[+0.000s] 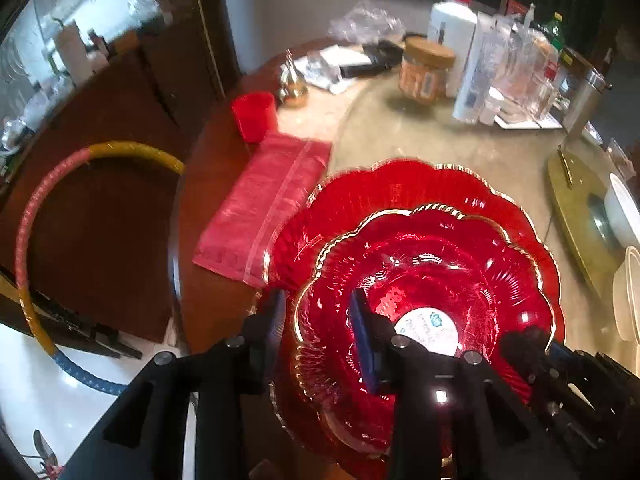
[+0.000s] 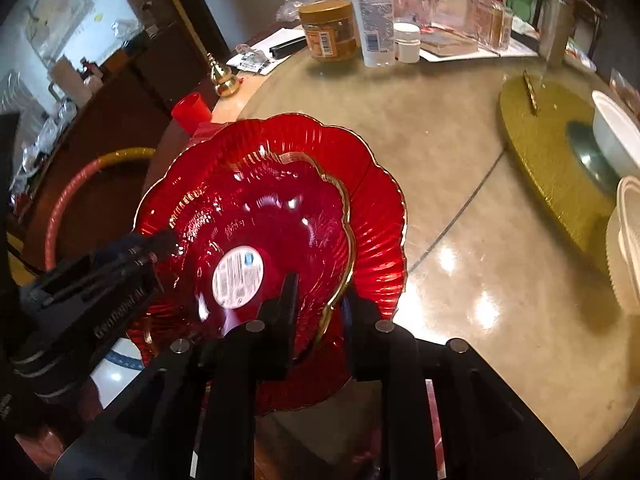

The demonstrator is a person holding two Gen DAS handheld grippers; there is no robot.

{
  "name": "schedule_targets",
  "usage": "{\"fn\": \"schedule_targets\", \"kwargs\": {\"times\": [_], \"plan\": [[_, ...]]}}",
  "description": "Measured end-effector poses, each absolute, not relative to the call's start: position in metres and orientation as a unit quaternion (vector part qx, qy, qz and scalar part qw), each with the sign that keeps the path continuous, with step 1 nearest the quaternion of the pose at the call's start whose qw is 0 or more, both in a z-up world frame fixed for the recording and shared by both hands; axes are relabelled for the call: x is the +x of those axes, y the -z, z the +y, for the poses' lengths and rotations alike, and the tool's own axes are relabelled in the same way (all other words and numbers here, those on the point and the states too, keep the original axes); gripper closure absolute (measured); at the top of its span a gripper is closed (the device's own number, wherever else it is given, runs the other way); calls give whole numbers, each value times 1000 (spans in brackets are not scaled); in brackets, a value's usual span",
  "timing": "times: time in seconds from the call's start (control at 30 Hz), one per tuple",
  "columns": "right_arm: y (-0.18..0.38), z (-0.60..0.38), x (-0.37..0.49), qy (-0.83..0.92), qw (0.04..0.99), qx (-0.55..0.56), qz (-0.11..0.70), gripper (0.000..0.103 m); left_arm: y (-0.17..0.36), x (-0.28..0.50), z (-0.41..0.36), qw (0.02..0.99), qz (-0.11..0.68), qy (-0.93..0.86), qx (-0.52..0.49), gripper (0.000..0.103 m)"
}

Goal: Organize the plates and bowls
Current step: 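Stack the red labelled plate onto the red wedding plate, open right gripper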

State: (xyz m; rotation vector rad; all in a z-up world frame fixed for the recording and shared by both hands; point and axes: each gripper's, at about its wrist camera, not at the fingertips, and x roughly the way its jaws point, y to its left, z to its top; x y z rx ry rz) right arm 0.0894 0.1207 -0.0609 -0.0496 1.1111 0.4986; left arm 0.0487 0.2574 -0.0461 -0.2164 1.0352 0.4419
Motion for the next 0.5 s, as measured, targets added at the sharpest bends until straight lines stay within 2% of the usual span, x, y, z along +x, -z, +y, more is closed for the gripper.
{"fn": "schedule_targets", "kwargs": {"times": [0.03,0.1,0.2,0.23,0.3,0.37,0.43,0.5], "plan": [[59,120,89,-229,823,-30,518,81,42,47,258,844,482,-216,-97,66],[55,117,86,-228,826,-30,515,81,33,42,259,850,468,-221,-99,49],[45,108,82,-218,837,-29,501,80,17,31,258,867,433,-222,-111,36],[43,105,82,-216,841,-27,495,79,12,27,256,873,420,-220,-115,36],[38,101,79,-213,847,-28,486,64,5,23,249,880,409,-209,-118,35],[33,95,74,-224,849,-16,478,63,-2,17,240,889,397,-194,-117,33],[29,85,68,-229,854,0,468,63,-11,11,227,902,379,-180,-105,23],[26,68,61,-244,857,32,453,63,-18,6,214,915,358,-160,-96,22]]}}
